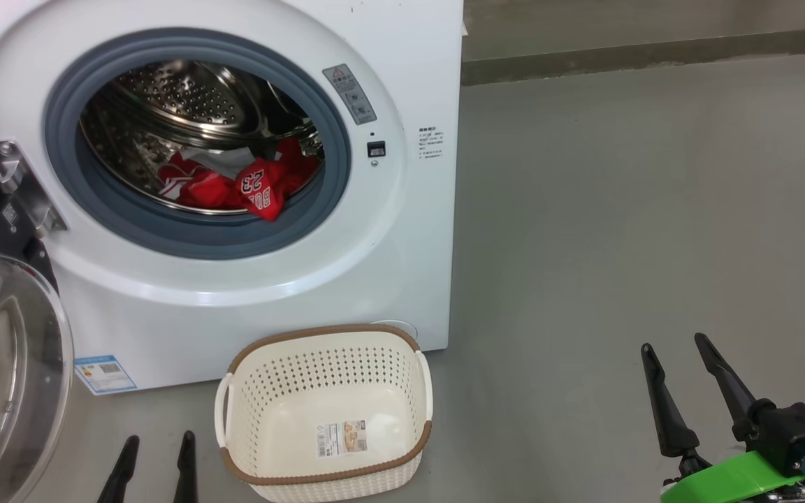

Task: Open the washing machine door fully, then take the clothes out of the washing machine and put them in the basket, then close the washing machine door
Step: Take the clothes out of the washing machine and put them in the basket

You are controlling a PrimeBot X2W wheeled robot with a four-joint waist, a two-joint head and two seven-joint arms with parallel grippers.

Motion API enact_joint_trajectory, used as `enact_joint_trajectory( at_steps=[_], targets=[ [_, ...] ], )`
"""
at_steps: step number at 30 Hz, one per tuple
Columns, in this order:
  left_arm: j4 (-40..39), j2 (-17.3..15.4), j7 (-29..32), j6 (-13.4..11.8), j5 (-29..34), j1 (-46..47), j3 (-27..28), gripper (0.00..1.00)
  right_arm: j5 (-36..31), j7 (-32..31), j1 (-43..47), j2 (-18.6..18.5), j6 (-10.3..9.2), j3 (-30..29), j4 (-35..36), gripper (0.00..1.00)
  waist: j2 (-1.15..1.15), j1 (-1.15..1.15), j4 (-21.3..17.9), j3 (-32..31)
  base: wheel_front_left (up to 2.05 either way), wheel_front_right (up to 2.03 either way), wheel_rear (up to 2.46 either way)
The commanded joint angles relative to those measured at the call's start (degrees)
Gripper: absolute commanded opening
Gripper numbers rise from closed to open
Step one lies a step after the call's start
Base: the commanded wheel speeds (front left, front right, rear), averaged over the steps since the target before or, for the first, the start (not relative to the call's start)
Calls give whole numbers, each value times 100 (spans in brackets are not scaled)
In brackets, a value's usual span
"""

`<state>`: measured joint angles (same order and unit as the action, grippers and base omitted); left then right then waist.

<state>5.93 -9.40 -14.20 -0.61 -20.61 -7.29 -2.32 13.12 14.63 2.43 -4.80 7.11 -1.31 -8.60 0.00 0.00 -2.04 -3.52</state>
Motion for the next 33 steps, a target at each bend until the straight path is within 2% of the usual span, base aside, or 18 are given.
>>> enact_joint_trajectory(
  at_steps=[1,12,20,33],
  targets=[
    [-109,-66,-11,-81,69,152,220,100,39,37,-169,-48,37,124,132,100,0,0,2,4,52,-109,58],
    [-167,-92,59,-161,79,165,160,100,39,37,-186,-45,37,170,96,100,0,0,16,30,143,-177,34],
    [-304,-44,12,-64,-94,169,201,100,46,37,-219,-66,37,162,95,100,0,0,2,54,176,-173,-3],
    [-300,-71,79,-171,-101,150,171,100,65,37,-185,-61,37,149,102,100,0,0,-1,62,42,-42,0]
  ],
)
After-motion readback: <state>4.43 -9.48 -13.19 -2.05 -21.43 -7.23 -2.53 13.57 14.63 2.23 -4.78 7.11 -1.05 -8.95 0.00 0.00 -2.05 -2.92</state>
